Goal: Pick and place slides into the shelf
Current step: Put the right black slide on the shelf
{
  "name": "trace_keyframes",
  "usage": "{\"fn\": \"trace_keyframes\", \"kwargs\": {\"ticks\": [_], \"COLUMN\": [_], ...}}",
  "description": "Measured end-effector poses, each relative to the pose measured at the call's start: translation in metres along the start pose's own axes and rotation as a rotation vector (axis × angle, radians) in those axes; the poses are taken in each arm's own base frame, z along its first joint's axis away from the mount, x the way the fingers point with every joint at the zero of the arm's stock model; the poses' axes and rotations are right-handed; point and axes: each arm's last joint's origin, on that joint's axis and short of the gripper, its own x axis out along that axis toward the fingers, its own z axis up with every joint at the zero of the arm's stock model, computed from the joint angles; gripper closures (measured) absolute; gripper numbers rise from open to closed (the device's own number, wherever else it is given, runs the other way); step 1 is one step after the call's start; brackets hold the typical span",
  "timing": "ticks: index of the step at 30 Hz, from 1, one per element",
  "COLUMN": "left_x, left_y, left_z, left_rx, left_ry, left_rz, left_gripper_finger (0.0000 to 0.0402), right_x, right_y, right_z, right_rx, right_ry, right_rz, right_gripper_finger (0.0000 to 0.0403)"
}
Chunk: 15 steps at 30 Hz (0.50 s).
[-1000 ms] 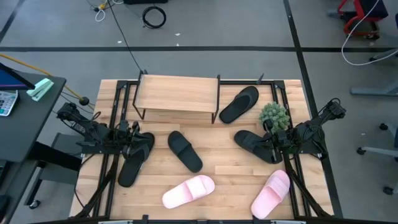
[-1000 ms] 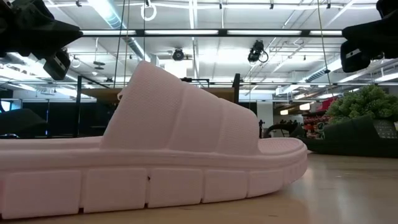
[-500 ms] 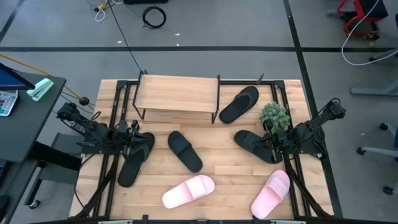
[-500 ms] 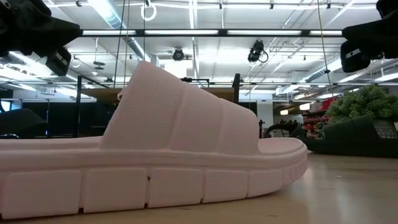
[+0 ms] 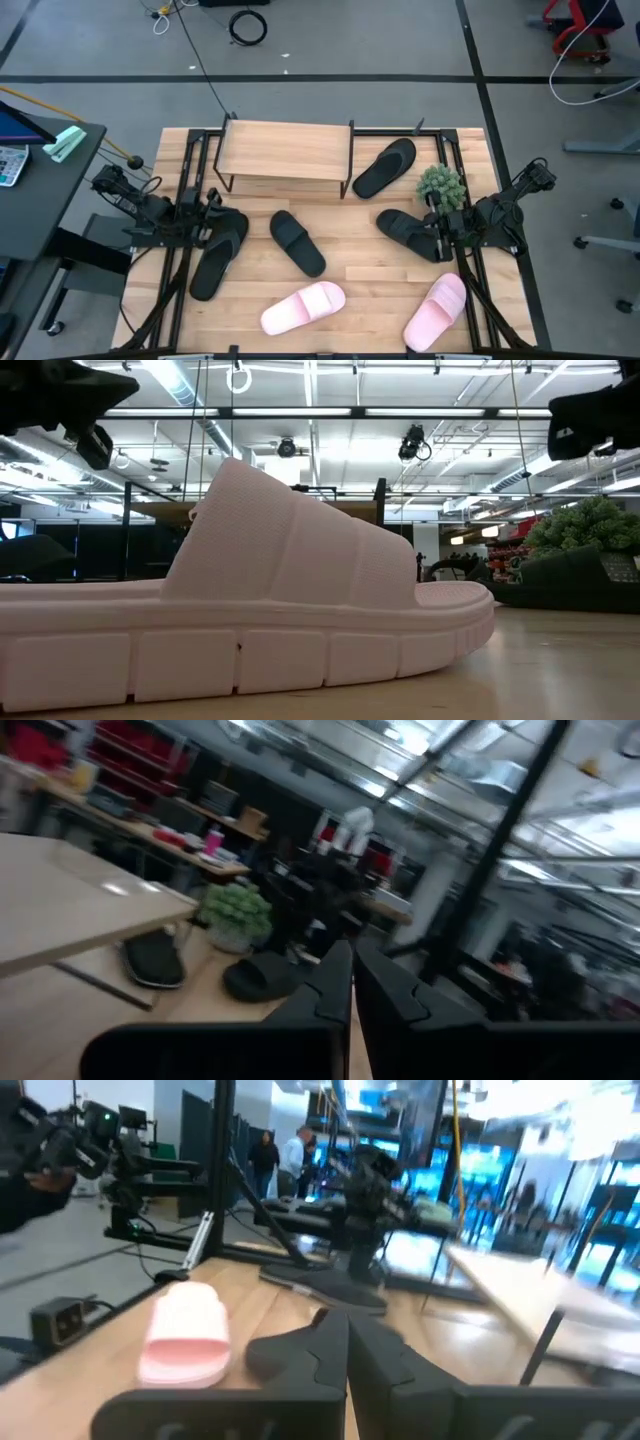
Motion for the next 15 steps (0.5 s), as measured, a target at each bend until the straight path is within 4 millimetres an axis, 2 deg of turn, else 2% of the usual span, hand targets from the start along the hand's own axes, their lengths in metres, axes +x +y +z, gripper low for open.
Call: {"fn": "trace_keyframes", "kwargs": {"ticks": [9,15], "left_x": [0.005,0.011], "left_y": [0.002,0.006], "left_z": [0.001,0.005], "left_rx": [0.033,0.063], "left_ry": [-0.032,-0.083], "left_rz": [0.061,0.120], "left_gripper_finger": [0.0384,0.0388], "right_x": [0.000,0.002], "right_y": [-0.004,-0.011], "right_z": [0.011,0.010], "right_rx": [-0.110,-0.087], "right_ry": [-0.098,-0.028], "right_rz": [-0.044,-0.155], "right_gripper_finger": [0.0387,0.0340]}}
